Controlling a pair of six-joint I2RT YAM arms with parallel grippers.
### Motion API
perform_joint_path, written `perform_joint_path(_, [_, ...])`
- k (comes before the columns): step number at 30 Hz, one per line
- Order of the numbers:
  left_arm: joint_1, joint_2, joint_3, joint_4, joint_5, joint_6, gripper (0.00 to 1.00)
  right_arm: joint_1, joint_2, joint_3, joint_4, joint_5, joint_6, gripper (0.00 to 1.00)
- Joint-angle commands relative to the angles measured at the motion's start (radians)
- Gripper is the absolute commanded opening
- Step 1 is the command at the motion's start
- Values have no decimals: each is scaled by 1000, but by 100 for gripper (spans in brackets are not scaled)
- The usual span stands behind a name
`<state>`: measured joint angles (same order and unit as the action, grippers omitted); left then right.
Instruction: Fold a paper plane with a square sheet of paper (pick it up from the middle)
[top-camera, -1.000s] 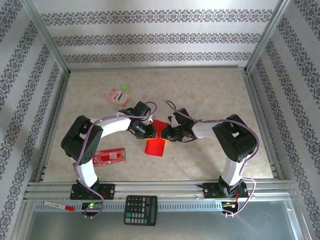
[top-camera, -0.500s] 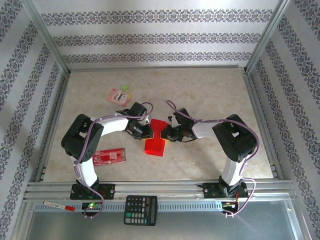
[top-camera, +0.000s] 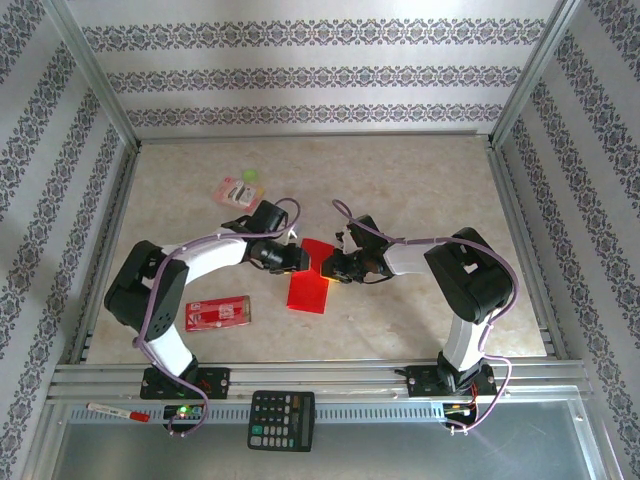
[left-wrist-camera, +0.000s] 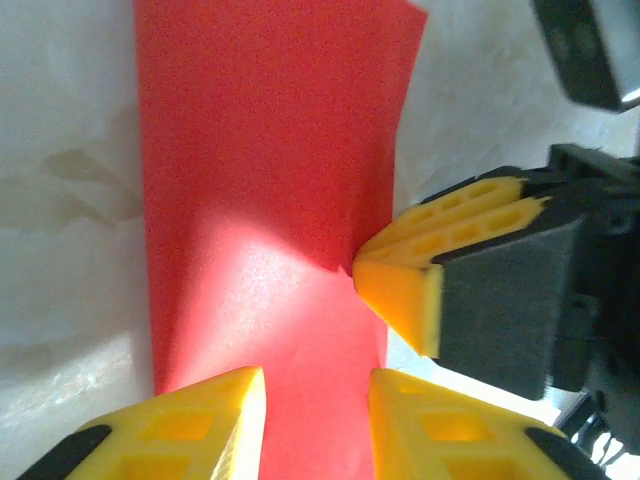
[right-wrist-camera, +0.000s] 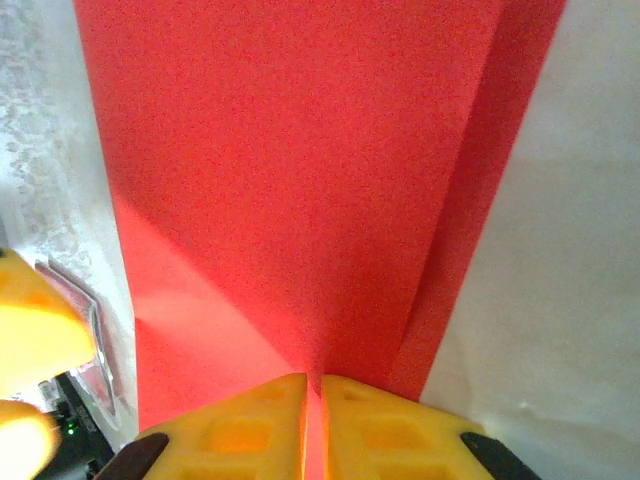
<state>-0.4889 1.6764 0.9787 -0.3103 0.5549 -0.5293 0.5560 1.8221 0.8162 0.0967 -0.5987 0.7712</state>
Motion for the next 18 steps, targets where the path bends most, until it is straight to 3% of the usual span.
perform_joint_path(1, [47, -34, -37, -7, -54, 12, 38, 1, 68, -17, -40, 80, -44, 17])
perform_joint_path(8, [58, 40, -39, 0, 15, 13, 44, -10, -4, 7, -32, 27, -40, 19])
perform_joint_path(18, [20, 120, -6, -3, 24, 25, 38, -40, -55, 0, -34, 11, -38, 21])
